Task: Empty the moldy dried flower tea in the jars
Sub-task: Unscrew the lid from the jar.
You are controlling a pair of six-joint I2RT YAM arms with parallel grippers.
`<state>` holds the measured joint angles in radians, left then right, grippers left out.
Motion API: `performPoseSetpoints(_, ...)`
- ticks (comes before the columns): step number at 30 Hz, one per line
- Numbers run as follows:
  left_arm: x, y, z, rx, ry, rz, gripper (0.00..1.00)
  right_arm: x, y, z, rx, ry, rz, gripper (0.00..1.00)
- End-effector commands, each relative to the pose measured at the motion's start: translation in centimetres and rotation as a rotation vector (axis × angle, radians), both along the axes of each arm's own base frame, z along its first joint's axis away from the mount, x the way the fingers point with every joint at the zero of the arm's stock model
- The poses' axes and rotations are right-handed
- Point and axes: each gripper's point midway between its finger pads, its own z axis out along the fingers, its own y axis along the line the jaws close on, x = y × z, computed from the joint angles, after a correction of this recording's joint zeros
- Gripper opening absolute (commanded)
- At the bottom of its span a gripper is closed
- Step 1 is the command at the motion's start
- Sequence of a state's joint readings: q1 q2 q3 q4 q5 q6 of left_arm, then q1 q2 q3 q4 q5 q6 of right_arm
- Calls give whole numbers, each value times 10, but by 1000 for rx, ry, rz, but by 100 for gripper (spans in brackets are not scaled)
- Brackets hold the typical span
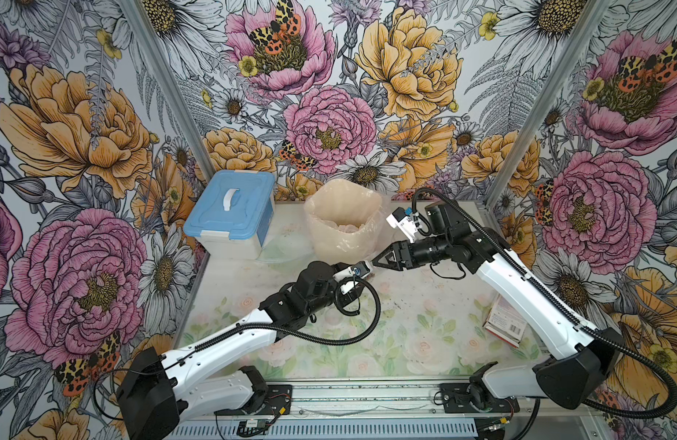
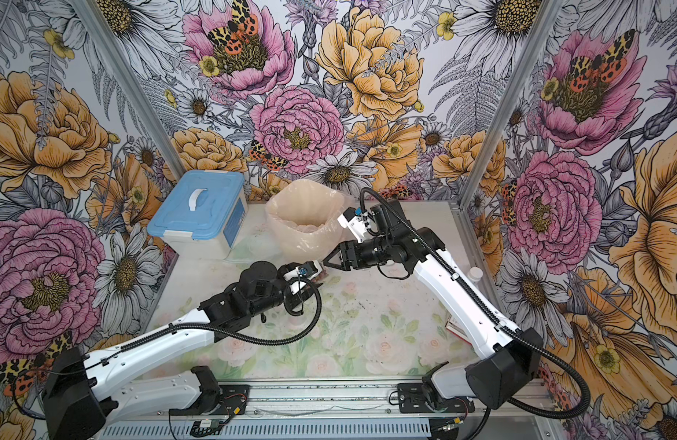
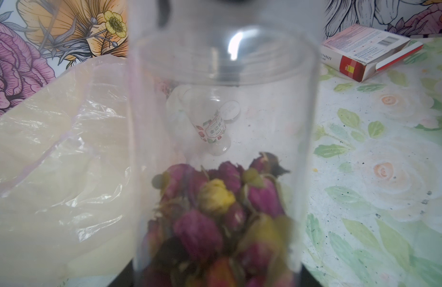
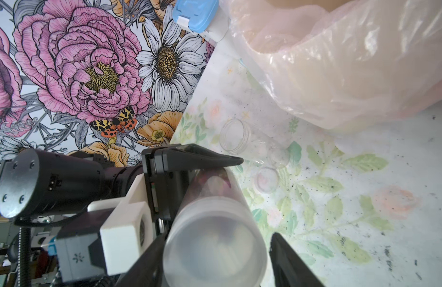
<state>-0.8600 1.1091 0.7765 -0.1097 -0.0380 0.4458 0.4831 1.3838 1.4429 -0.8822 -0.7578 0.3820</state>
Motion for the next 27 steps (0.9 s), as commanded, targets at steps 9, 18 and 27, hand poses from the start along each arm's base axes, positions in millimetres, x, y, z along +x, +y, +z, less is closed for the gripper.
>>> performPoseSetpoints(9,-11,-7,-2,-33,71,-71,33,-1,1,-4,-18,-75,64,38)
performPoseSetpoints(18,-30,-11,3,-131,224,-223,33,-9,-2,-1,-36,-270,189,29)
performPoseSetpoints(27,-50,-8,9,-200,413,-374,33,-5,-6,5,-106,-513,290,24)
